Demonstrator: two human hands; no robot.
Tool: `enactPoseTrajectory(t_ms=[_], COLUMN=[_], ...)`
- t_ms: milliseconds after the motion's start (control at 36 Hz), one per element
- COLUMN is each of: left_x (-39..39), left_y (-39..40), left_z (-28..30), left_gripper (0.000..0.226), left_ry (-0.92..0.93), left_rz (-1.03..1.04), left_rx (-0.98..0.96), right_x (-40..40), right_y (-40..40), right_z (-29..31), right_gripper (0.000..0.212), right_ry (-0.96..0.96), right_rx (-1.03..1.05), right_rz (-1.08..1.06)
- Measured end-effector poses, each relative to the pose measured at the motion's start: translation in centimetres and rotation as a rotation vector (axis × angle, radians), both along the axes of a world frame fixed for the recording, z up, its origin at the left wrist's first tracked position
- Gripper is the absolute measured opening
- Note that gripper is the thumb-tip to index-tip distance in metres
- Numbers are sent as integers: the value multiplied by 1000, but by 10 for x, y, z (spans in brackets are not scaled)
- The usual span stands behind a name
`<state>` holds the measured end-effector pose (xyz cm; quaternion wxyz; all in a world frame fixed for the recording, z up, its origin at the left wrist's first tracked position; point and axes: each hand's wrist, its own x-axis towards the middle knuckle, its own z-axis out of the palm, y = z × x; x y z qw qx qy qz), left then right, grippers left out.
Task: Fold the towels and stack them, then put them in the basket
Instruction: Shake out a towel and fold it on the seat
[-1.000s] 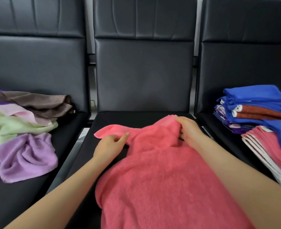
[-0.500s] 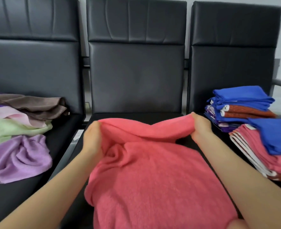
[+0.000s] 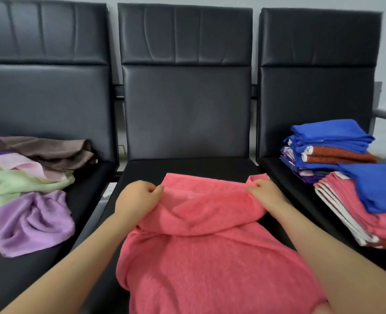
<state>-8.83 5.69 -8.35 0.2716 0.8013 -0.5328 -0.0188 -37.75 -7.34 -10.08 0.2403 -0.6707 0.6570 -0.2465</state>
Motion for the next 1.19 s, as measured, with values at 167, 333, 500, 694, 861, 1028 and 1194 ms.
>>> enactPoseTrajectory(t_ms=[167,333,500,694,861,1028,1194], left_x=[0,-9,16,71,86,64,49], left_y=[-46,-70,-97,-137,-160,-131,-90], left_z=[-2,-22,-8,24,13,-6,-3], left_gripper=[56,34,35,29,30,32,44], left_ry=[51,24,734,872,758,292,190], left_rz=[135,114,53,160,201,237,280], left_rx=[206,263,-149,-410,-203,221,176], right_x=[14,30,39,50,61,52,41], right_y=[-8,-17,-48,-94,-113,-85,-51], right_z=[-4,-5,11,54,42,7,11], right_gripper=[20,25,27,22,30,54,47], right_ry=[-125,-318,-476,-916,-740,-291,-59], right_rx=[14,73,171,11,55,90,41], right_rz=[-34,-19,-116,-125,-150,-79,-28])
